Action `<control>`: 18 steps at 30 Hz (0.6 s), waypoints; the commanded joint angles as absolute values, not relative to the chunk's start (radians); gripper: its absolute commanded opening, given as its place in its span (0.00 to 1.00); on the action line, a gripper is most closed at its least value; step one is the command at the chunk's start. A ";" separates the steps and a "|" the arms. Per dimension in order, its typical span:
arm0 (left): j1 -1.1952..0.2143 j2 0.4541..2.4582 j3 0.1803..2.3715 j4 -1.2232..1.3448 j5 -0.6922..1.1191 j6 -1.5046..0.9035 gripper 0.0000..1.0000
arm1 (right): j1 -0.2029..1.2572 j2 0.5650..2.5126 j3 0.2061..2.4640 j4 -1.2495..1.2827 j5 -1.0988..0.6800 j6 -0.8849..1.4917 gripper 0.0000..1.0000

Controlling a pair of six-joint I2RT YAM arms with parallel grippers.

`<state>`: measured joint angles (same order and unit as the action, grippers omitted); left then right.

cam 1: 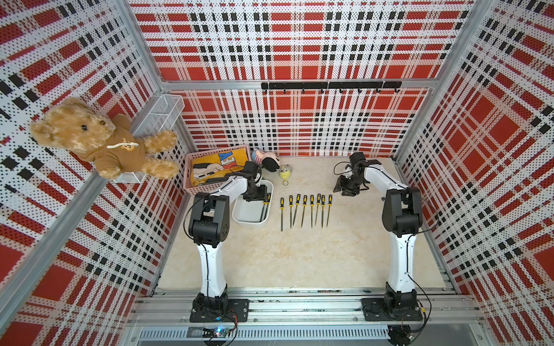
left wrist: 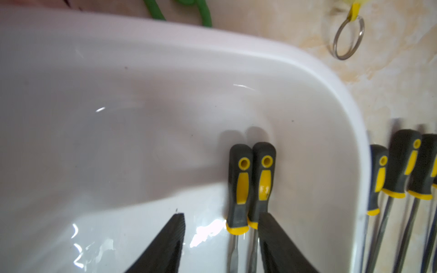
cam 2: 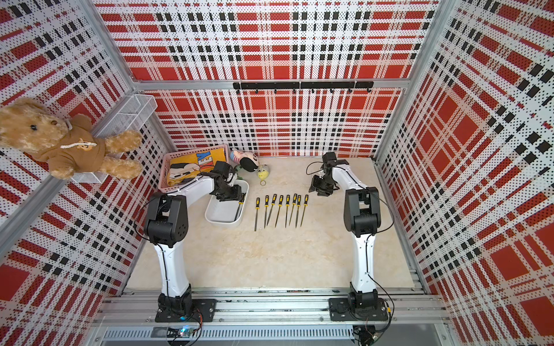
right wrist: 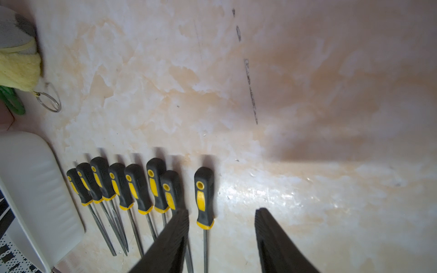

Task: Take the file tool out of the storage box
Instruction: Pick up the file tool from the storage box.

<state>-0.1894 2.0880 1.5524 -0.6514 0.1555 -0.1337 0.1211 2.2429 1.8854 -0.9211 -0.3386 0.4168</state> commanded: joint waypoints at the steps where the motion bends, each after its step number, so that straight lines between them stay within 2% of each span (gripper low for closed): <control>1: -0.198 2.114 1.534 -0.661 0.138 -0.129 0.56 | 0.112 2.214 1.872 -0.916 -0.342 0.414 0.53; 13: -0.222 2.165 1.562 -0.705 0.071 -0.124 0.56 | 0.105 2.195 1.838 -0.908 -0.337 0.412 0.54; 18: -0.222 2.172 1.556 -0.719 0.034 -0.121 0.51 | 0.103 2.192 1.835 -0.905 -0.337 0.412 0.54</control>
<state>-0.2161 2.1304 1.5616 -0.6685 0.0689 -0.1265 0.1104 2.2417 1.8423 -0.9142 -0.3382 0.4164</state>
